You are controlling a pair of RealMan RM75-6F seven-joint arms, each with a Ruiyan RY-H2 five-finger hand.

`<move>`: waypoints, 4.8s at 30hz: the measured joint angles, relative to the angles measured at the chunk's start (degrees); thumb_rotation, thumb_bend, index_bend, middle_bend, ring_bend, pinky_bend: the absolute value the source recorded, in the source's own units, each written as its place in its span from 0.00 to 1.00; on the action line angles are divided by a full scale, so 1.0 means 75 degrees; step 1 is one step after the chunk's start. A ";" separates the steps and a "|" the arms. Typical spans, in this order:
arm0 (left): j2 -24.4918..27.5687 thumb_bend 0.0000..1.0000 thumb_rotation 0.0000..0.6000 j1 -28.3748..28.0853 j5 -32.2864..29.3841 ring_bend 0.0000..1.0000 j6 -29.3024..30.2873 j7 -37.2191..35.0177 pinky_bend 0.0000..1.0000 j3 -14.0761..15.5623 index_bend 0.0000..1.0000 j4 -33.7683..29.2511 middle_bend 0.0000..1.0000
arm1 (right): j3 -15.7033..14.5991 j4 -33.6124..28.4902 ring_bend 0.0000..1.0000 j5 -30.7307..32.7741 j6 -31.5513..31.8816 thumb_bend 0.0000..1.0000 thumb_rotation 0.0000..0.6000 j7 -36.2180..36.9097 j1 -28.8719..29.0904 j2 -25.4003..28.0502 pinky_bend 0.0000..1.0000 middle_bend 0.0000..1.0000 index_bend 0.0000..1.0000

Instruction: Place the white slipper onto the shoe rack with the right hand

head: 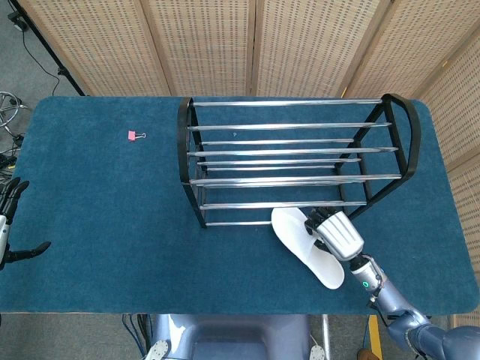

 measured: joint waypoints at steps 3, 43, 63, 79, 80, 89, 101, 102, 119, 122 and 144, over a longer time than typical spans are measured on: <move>0.0005 0.08 1.00 0.0003 -0.0021 0.00 0.0003 -0.0011 0.00 -0.0006 0.00 0.0008 0.00 | 0.0168 -0.0290 0.42 0.0173 -0.0297 0.43 1.00 -0.0221 0.0128 0.0045 0.53 0.57 0.63; 0.0152 0.08 1.00 0.0034 -0.0032 0.00 -0.0035 -0.0452 0.00 -0.0043 0.00 0.0100 0.00 | 0.1220 -0.0467 0.42 0.1585 -0.1649 0.43 1.00 -0.0741 0.0469 -0.0750 0.55 0.57 0.63; 0.0184 0.08 1.00 0.0005 -0.0093 0.00 -0.0125 -0.0523 0.00 -0.0053 0.00 0.0115 0.00 | 0.2184 -0.0279 0.42 0.2795 -0.2301 0.43 1.00 -0.1219 0.0779 -0.1128 0.55 0.57 0.64; 0.0235 0.08 1.00 0.0005 -0.0095 0.00 -0.0184 -0.0637 0.00 -0.0044 0.00 0.0150 0.00 | 0.2801 0.0002 0.42 0.3554 -0.2303 0.44 1.00 -0.1562 0.0928 -0.1568 0.54 0.57 0.64; 0.0234 0.08 1.00 0.0000 -0.0102 0.00 -0.0198 -0.0632 0.00 -0.0042 0.00 0.0150 0.00 | 0.2854 0.0029 0.42 0.3628 -0.2340 0.44 1.00 -0.1583 0.0949 -0.1598 0.54 0.57 0.64; 0.0197 0.08 1.00 -0.0050 -0.0176 0.00 -0.0260 -0.0487 0.00 -0.0046 0.00 0.0130 0.00 | 0.3248 0.0326 0.42 0.4130 -0.2616 0.44 1.00 -0.1700 0.1173 -0.1782 0.53 0.57 0.64; 0.0228 0.08 1.00 -0.0034 -0.0190 0.00 -0.0244 -0.0564 0.00 -0.0058 0.00 0.0134 0.00 | 0.3162 -0.0376 0.10 0.4251 -0.3137 0.17 1.00 -0.1433 0.1108 -0.1375 0.18 0.19 0.30; 0.0228 0.08 1.00 -0.0034 -0.0181 0.00 -0.0243 -0.0563 0.00 -0.0056 0.00 0.0134 0.00 | 0.3151 -0.0480 0.08 0.4266 -0.3169 0.16 1.00 -0.1449 0.1094 -0.1310 0.17 0.17 0.29; 0.0229 0.08 1.00 -0.0011 -0.0108 0.00 -0.0194 -0.0590 0.00 -0.0038 0.00 0.0124 0.00 | 0.2904 -0.2005 0.03 0.4552 -0.3128 0.16 1.00 -0.2410 0.0810 -0.0661 0.13 0.10 0.26; 0.0231 0.08 1.00 -0.0011 -0.0107 0.00 -0.0192 -0.0602 0.00 -0.0041 0.00 0.0134 0.00 | 0.2834 -0.2177 0.03 0.4506 -0.3023 0.16 1.00 -0.2430 0.0745 -0.0615 0.13 0.10 0.26; 0.0219 0.08 1.00 -0.0025 -0.0071 0.00 -0.0204 -0.0551 0.00 -0.0023 0.00 0.0090 0.00 | 0.2152 -0.3777 0.03 0.4143 -0.2426 0.16 1.00 -0.2446 -0.0004 0.0007 0.13 0.11 0.29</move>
